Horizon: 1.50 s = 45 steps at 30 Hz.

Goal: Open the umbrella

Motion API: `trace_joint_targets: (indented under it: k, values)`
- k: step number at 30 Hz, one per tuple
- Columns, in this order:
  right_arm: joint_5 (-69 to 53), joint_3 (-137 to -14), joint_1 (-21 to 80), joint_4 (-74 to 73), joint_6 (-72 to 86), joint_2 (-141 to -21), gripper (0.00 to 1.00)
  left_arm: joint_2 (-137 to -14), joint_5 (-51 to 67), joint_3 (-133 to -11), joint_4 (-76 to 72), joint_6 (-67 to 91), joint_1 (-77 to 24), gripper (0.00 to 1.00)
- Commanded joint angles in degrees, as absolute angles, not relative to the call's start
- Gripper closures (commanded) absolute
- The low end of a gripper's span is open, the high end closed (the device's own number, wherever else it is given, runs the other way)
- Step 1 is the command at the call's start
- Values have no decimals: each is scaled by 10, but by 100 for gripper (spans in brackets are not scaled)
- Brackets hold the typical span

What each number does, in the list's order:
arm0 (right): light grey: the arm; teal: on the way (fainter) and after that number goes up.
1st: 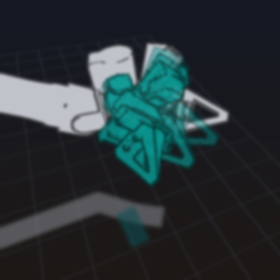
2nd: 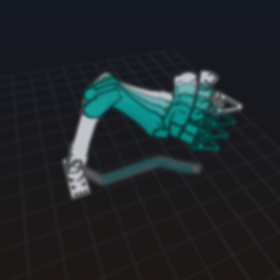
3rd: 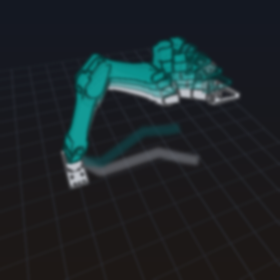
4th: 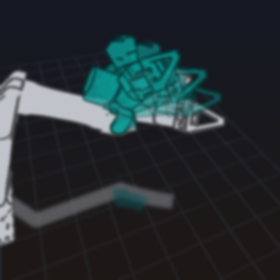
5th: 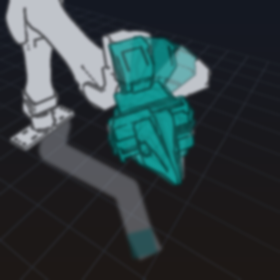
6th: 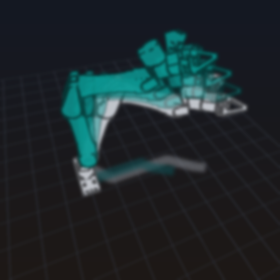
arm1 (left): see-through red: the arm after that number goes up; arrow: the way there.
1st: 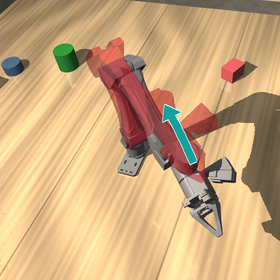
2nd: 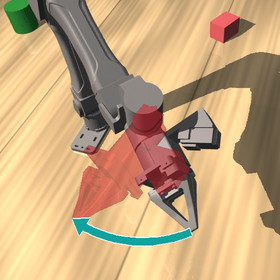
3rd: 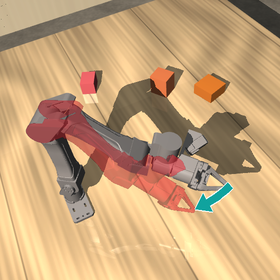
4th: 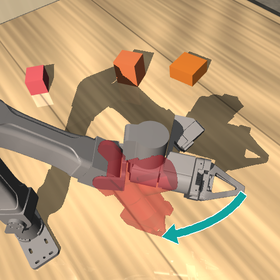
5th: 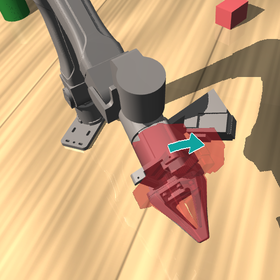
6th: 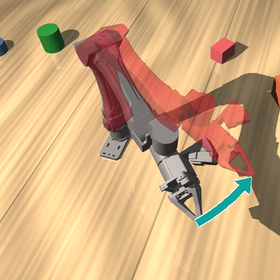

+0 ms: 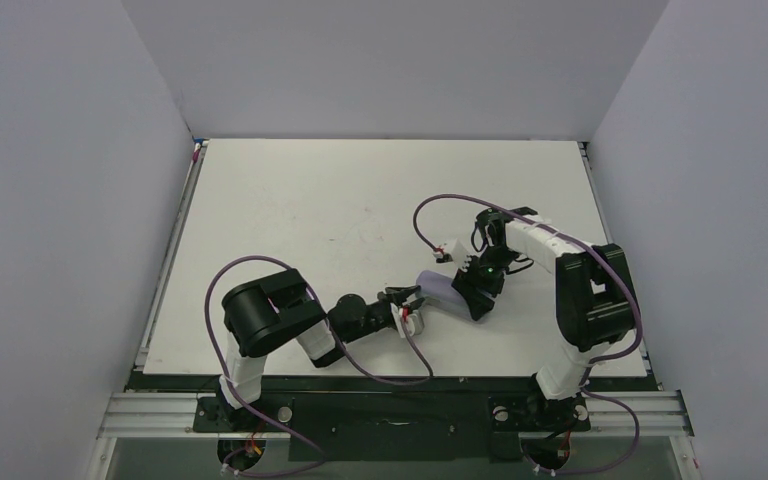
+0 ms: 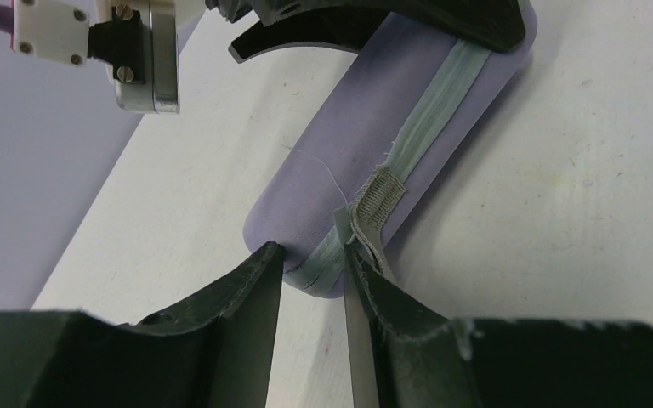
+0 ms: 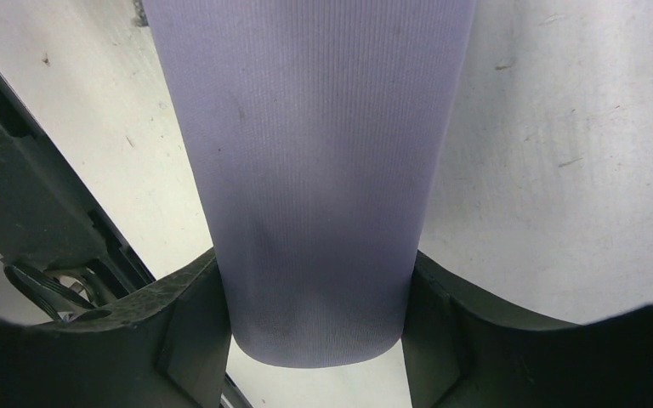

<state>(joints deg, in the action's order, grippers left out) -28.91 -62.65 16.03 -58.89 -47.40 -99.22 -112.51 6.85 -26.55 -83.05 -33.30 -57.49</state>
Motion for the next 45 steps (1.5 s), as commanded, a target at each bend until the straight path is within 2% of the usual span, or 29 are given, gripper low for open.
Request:
trace_joint_targets:
  k: [1, 12, 20, 31, 36, 45]
  values:
    - [-347, -638, 171, -599, -498, -1013, 100, -1119, 169, -299, -823, -403, -588, 71]
    - [-354, -639, 170, -607, -514, -1017, 100, -1087, 226, -297, -749, -457, -589, 68]
    - [-368, -635, 173, -607, -518, -1021, 100, -1106, 201, -294, -789, -523, -608, 68]
    - [-354, -613, 174, -606, -538, -994, 100, -1061, 176, -257, -746, -533, -606, 72]
    - [-349, -612, 174, -607, -547, -993, 100, -1012, 196, -225, -696, -545, -588, 69]
    - [-346, -615, 175, -607, -551, -996, 100, -1007, 225, -234, -664, -583, -565, 66]
